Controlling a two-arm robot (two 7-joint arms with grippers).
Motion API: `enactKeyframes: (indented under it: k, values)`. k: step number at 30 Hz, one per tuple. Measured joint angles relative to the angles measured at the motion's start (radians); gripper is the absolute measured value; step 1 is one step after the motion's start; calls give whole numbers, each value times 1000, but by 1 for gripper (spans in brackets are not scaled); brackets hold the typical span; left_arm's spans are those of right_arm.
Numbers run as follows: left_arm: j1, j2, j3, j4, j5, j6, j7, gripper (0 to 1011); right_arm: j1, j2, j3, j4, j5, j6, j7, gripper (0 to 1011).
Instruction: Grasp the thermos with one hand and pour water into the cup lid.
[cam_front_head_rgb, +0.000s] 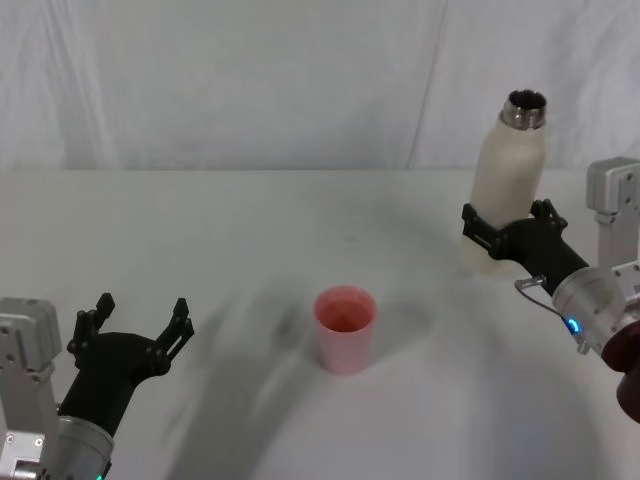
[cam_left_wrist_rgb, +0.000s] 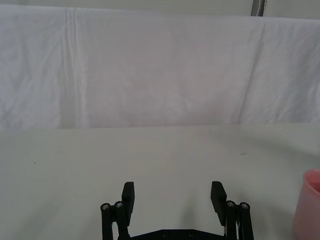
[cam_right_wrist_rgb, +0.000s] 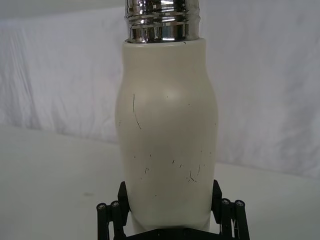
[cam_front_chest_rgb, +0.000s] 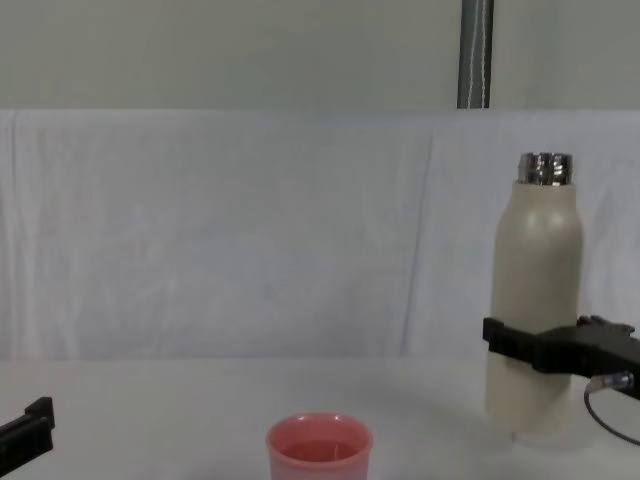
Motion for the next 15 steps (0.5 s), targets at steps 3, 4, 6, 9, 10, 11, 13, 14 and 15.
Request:
enactKeyframes:
  k: [3, 4, 6, 9, 10, 11, 13, 14, 15]
  values:
    - [0, 0, 0, 0, 0, 0, 0, 1001, -4, 7, 2, -24, 2, 3, 1, 959]
    - [0, 0, 0, 0, 0, 0, 0, 1001, -5, 10, 2, -31, 2, 4, 1, 959]
    - [0, 0, 0, 0, 0, 0, 0, 1001, -9, 17, 4, -48, 2, 5, 1, 959]
    - [0, 0, 0, 0, 0, 0, 0, 1001, -15, 27, 6, -73, 2, 7, 2, 959]
    - [0, 0, 0, 0, 0, 0, 0, 1001, -17, 31, 6, -80, 2, 8, 2, 959]
    - [0, 0, 0, 0, 0, 0, 0, 1001, -22, 37, 6, -91, 1, 10, 2, 959]
    - [0, 0, 0, 0, 0, 0, 0, 1001, -30, 49, 7, -114, -6, 12, 2, 959]
    - [0, 0, 0, 0, 0, 0, 0, 1001, -34, 55, 7, -123, -10, 13, 2, 959]
    - [0, 0, 0, 0, 0, 0, 0, 1001, -37, 59, 7, -131, -14, 13, 1, 959]
